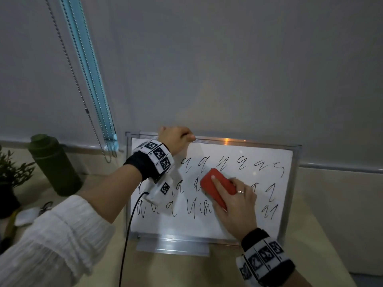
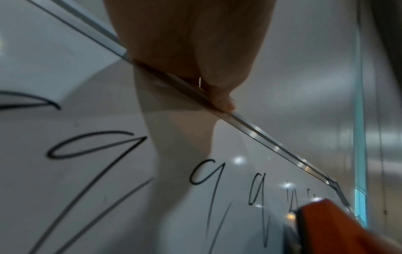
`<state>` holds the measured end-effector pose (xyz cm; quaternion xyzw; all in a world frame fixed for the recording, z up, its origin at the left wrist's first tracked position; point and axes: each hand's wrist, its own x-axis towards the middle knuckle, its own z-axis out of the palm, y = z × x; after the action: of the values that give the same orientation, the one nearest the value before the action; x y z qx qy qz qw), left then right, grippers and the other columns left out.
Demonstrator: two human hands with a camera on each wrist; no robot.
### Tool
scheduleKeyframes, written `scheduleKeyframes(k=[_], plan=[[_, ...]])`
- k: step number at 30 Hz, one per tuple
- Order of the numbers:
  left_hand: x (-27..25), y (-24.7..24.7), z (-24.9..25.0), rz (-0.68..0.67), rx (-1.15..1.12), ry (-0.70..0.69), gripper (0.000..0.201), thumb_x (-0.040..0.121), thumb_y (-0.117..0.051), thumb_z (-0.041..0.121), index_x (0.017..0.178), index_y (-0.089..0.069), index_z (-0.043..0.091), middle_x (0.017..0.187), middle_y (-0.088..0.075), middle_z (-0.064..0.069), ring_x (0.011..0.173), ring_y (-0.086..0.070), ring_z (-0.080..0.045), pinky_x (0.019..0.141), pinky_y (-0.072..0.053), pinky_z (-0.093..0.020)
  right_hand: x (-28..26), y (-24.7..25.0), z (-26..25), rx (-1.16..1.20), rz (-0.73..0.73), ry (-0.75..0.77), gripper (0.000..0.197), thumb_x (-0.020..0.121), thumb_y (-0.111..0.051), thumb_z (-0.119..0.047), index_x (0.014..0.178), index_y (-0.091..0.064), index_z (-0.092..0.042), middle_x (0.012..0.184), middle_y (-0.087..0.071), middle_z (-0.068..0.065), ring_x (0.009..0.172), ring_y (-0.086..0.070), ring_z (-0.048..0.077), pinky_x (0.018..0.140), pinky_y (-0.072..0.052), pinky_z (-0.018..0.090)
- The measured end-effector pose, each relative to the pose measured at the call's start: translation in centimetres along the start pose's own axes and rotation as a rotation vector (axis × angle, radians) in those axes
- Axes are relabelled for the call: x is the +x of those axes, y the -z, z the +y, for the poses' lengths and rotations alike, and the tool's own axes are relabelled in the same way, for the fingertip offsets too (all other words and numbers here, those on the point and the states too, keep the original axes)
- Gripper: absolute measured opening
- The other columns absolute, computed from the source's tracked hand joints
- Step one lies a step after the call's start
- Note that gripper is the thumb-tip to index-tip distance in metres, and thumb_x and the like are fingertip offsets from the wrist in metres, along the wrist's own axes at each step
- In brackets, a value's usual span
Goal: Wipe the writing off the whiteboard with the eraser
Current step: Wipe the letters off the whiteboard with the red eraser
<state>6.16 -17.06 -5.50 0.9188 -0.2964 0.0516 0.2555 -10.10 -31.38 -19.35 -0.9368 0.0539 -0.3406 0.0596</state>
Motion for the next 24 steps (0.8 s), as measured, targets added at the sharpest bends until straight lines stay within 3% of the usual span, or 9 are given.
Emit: scheduleKeyframes(k=[6, 7, 10, 12, 16, 17, 21, 22, 24], plan=[[-1.0, -0.1, 0.4, 0.045, -0.025, -0.007, 0.025, 0.088, -0.046, 0.033, 0.094, -0.064, 0.018, 0.101, -0.069, -0.011, 0.100, -0.055, -0.026, 0.083, -0.018, -0.033, 2.7, -0.1, 0.0, 0.000, 0.185, -0.168, 0.051, 0.078, -0.052, -0.042, 0.128, -0.043, -0.040, 0.117, -0.048, 0.013, 0.096, -0.035, 0.025, 0.081, -0.041, 0.044], [-1.1, -0.1, 0.4, 0.054, -0.019, -0.008, 0.025, 0.088, -0.045, 0.033, 0.094, -0.064, 0.018, 0.100, -0.070, -0.011, 0.100, -0.056, -0.026, 0.082, -0.017, -0.032, 2.5, -0.5, -0.3, -0.007, 0.195, -0.109, 0.054, 0.077, -0.059, -0.039, 0.128, -0.042, -0.041, 0.118, -0.046, 0.011, 0.096, -0.037, 0.026, 0.082, -0.037, 0.042], [-1.5, 0.0, 0.4, 0.073, -0.016, -0.027, 0.025, 0.088, -0.045, 0.033, 0.094, -0.065, 0.019, 0.099, -0.071, -0.011, 0.099, -0.057, -0.026, 0.071, -0.013, -0.033, 0.4, -2.1, -1.4, -0.088, 0.086, 0.255, 0.078, 0.056, -0.082, -0.024, 0.122, -0.044, -0.041, 0.114, -0.042, 0.006, 0.089, -0.044, 0.028, 0.079, -0.030, 0.037], [-1.9, 0.0, 0.4, 0.087, -0.016, -0.045, 0.025, 0.088, -0.045, 0.034, 0.092, -0.065, 0.019, 0.097, -0.071, -0.009, 0.097, -0.057, -0.026, 0.067, -0.010, -0.033, 0.4, -1.9, -0.8, -0.126, 0.095, 0.315, 0.080, 0.053, -0.084, -0.022, 0.121, -0.045, -0.041, 0.114, -0.043, 0.006, 0.089, -0.041, 0.026, 0.079, -0.030, 0.036], [-2.4, 0.0, 0.5, 0.106, -0.019, -0.062, 0.025, 0.088, -0.045, 0.034, 0.090, -0.065, 0.020, 0.097, -0.071, -0.007, 0.097, -0.058, -0.025, 0.070, -0.012, -0.031, 2.7, -0.7, 0.6, -0.024, 0.237, -0.081, 0.056, 0.078, -0.059, -0.038, 0.131, -0.041, -0.042, 0.122, -0.047, 0.013, 0.099, -0.040, 0.029, 0.084, -0.025, 0.033], [-2.4, 0.0, 0.5, 0.110, -0.021, -0.063, 0.024, 0.088, -0.045, 0.034, 0.090, -0.065, 0.021, 0.097, -0.071, -0.007, 0.096, -0.058, -0.025, 0.069, -0.011, -0.031, 2.7, -0.8, 0.3, -0.020, 0.248, -0.095, 0.055, 0.079, -0.058, -0.038, 0.131, -0.040, -0.041, 0.122, -0.049, 0.015, 0.100, -0.040, 0.029, 0.084, -0.024, 0.033], [-2.7, 0.0, 0.7, 0.132, -0.034, -0.077, 0.024, 0.088, -0.045, 0.035, 0.090, -0.065, 0.021, 0.097, -0.072, -0.006, 0.095, -0.059, -0.024, 0.064, -0.009, -0.029, 0.3, -2.0, -1.0, -0.123, 0.150, 0.294, 0.081, 0.055, -0.083, -0.023, 0.123, -0.043, -0.039, 0.117, -0.044, 0.010, 0.094, -0.042, 0.027, 0.080, -0.029, 0.037], [-2.8, 0.0, 0.7, 0.134, -0.035, -0.080, 0.024, 0.088, -0.045, 0.035, 0.091, -0.065, 0.021, 0.097, -0.072, -0.006, 0.094, -0.058, -0.024, 0.065, -0.009, -0.029, 0.3, -1.8, -0.9, -0.142, 0.145, 0.338, 0.082, 0.052, -0.085, -0.023, 0.122, -0.044, -0.039, 0.116, -0.043, 0.009, 0.094, -0.040, 0.027, 0.080, -0.030, 0.037], [-3.0, 0.0, 0.6, 0.140, -0.038, -0.083, 0.025, 0.088, -0.045, 0.036, 0.091, -0.065, 0.021, 0.096, -0.072, -0.006, 0.093, -0.058, -0.024, 0.065, -0.009, -0.029, 1.4, -1.3, -0.2, -0.113, 0.200, 0.241, 0.070, 0.063, -0.077, -0.028, 0.124, -0.044, -0.039, 0.119, -0.041, 0.009, 0.096, -0.039, 0.027, 0.082, -0.029, 0.035]])
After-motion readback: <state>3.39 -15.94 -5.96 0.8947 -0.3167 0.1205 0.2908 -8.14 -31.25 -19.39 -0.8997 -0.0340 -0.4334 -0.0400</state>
